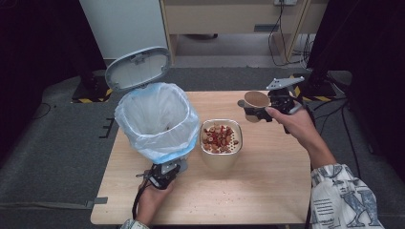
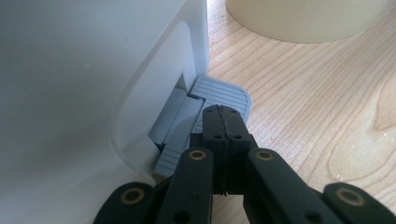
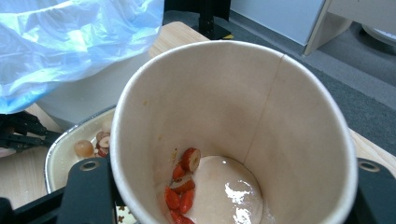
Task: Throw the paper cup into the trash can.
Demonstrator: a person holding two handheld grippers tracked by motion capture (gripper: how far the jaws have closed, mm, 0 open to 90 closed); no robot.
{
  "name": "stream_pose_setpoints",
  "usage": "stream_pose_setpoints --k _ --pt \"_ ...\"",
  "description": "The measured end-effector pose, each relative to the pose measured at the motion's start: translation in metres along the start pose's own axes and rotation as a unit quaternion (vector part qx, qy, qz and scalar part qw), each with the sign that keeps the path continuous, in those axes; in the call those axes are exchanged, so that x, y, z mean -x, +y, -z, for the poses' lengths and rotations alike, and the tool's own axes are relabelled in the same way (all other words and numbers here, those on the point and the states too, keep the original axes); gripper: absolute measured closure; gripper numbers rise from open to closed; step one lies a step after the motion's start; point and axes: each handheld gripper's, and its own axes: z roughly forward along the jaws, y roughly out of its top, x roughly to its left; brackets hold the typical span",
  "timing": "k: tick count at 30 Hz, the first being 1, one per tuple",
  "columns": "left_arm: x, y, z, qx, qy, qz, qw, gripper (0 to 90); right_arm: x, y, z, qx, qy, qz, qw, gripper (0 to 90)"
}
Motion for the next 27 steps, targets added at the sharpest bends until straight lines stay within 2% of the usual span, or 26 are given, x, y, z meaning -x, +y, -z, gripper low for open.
stream_pose_setpoints --k 13,14,17,27 --pt "0.001 0.0 0.0 0.003 0.003 0.004 1.0 89.6 -0.006 0.012 0.0 0.009 0.006 -0.006 0.9999 33.5" --pt "0.001 0.0 0.0 0.003 0.006 0.002 1.0 89.6 -0.007 0.013 0.0 0.01 0.007 -0.007 0.9999 33.5" --pt "-0.001 0.0 -0.001 0.003 -0.002 -0.006 1.0 89.6 -0.01 0.016 -0.002 0.013 0.011 -0.01 0.9998 33.5" --pt "0.0 0.0 0.0 0.0 0.002 -0.004 1.0 89.6 -0.025 0.033 -0.01 0.017 0.02 0.001 0.9997 33.4"
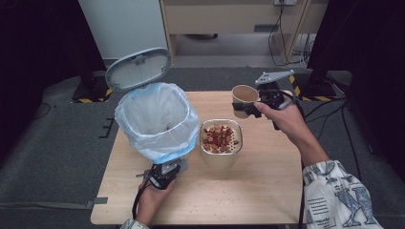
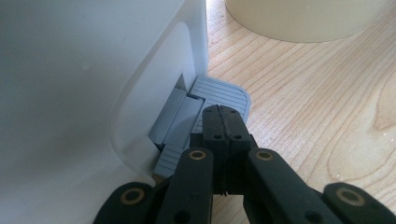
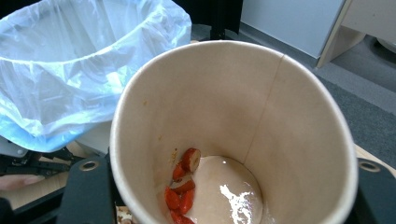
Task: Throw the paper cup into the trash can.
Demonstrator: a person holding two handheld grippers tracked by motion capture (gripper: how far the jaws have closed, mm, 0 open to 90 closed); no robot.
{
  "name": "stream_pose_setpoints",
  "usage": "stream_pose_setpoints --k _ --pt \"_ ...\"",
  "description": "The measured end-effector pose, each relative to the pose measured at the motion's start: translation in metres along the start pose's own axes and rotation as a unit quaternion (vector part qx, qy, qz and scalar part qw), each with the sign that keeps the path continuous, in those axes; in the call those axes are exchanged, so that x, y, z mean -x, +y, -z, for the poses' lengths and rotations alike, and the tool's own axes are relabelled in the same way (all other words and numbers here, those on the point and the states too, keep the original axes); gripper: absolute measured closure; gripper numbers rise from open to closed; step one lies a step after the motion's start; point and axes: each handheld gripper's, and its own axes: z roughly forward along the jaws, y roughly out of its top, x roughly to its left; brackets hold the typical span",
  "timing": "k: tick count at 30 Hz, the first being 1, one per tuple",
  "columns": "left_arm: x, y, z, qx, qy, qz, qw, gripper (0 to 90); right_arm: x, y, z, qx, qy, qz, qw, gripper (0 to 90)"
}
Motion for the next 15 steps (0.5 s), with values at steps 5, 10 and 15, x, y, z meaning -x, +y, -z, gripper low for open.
stream_pose_setpoints --k 5,10,15 --pt "0.0 0.0 0.0 0.002 0.0 0.001 1.0 89.6 -0.006 0.007 -0.002 0.003 0.005 0.001 1.0 33.4" --pt "0.001 0.0 0.0 0.002 0.002 0.0 1.0 89.6 -0.014 0.015 -0.007 0.004 0.011 0.005 0.9999 33.3" --pt "0.001 0.0 0.0 0.001 0.002 -0.002 1.0 89.6 -0.024 0.025 -0.012 0.007 0.02 0.01 0.9997 33.2"
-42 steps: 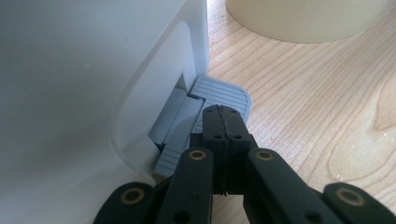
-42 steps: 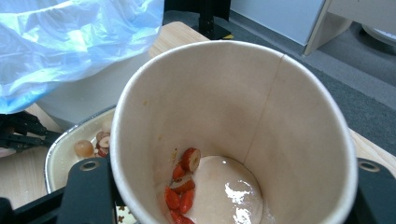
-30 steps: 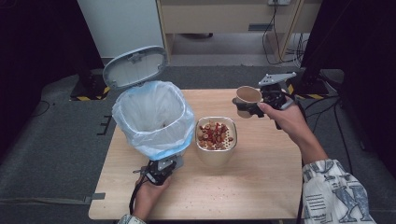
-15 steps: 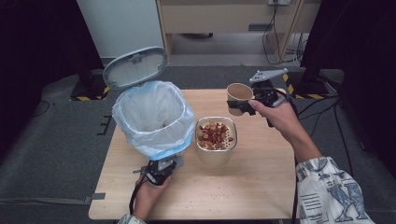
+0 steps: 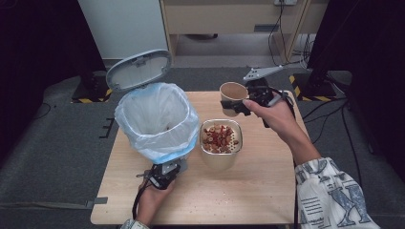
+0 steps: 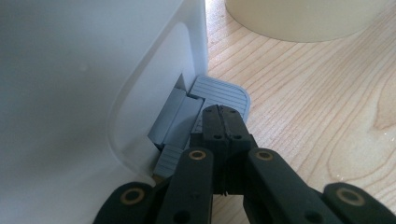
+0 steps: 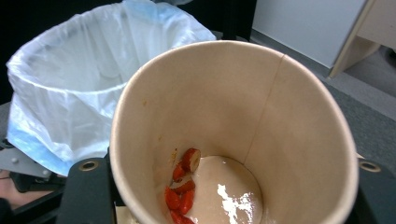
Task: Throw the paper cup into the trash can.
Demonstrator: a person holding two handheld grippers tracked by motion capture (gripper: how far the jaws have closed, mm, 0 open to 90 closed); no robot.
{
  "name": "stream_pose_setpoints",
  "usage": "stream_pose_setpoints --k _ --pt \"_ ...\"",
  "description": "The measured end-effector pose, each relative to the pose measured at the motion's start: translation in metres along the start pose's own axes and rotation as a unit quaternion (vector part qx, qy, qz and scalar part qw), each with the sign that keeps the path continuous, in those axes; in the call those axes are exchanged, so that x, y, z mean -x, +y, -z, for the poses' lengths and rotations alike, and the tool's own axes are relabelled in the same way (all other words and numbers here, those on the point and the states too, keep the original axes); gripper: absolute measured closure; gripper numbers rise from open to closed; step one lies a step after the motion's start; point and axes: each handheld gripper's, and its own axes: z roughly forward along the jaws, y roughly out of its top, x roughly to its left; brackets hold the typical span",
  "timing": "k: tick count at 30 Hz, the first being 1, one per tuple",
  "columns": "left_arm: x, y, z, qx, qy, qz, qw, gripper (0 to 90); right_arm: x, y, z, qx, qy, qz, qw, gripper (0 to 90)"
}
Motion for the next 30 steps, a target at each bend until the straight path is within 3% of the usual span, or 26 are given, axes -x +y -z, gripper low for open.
stream_pose_setpoints --k 18,30 --pt "0.0 0.0 0.0 0.0 0.0 0.0 1.0 89.6 -0.035 0.038 -0.032 0.004 0.026 0.017 0.9995 32.7" --pt "0.0 0.0 0.0 0.0 0.0 0.001 1.0 89.6 -0.054 0.056 -0.054 0.007 0.043 0.016 0.9989 31.7"
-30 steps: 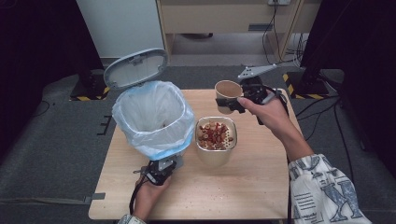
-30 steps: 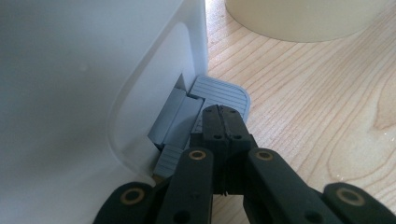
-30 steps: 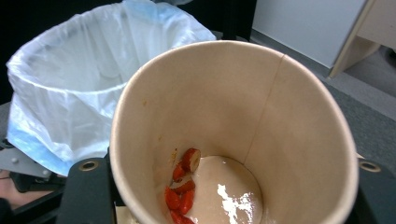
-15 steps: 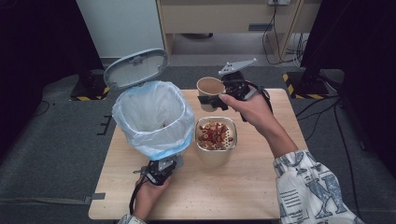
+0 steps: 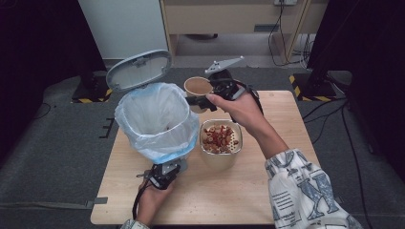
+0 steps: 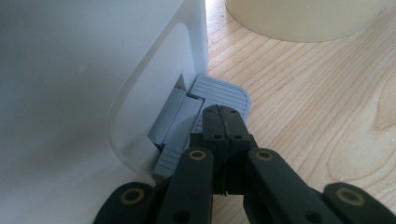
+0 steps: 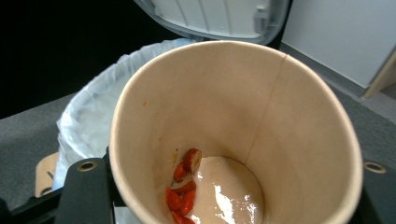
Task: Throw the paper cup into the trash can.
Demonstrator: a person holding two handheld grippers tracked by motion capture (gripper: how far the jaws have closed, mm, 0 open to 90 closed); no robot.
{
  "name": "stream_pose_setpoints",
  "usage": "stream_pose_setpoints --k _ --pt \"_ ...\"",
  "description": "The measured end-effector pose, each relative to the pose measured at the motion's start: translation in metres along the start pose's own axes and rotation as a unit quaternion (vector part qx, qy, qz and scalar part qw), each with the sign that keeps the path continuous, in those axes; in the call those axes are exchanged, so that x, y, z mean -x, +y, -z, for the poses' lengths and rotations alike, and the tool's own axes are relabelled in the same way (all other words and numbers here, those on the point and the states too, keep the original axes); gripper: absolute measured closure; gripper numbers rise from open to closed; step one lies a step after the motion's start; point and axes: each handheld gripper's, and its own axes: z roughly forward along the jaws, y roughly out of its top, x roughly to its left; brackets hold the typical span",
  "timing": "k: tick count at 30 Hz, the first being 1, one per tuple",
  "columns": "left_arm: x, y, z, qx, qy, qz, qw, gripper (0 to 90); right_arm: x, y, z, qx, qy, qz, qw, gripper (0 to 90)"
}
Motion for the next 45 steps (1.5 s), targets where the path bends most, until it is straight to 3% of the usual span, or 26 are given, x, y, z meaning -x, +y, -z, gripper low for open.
stream_pose_setpoints --k 20,34,35,39,45 --pt "0.0 0.0 0.0 0.002 -0.002 0.003 1.0 89.6 -0.027 0.022 -0.06 -0.017 0.031 0.012 0.9993 30.5" --pt "0.0 0.0 0.0 0.001 -0.002 0.003 1.0 89.6 -0.036 0.02 -0.083 -0.03 0.039 0.018 0.9986 29.3" --pt "0.0 0.0 0.0 0.002 -0.002 0.003 1.0 89.6 -0.037 0.02 -0.085 -0.033 0.039 0.02 0.9985 28.0" --pt "0.0 0.0 0.0 0.002 -0.002 0.003 1.0 89.6 -0.039 0.019 -0.089 -0.03 0.031 0.019 0.9989 8.6" --pt "0.0 0.0 0.0 0.002 -0.004 0.002 1.0 89.6 -0.038 0.016 -0.086 -0.026 0.019 0.024 0.9992 7.5"
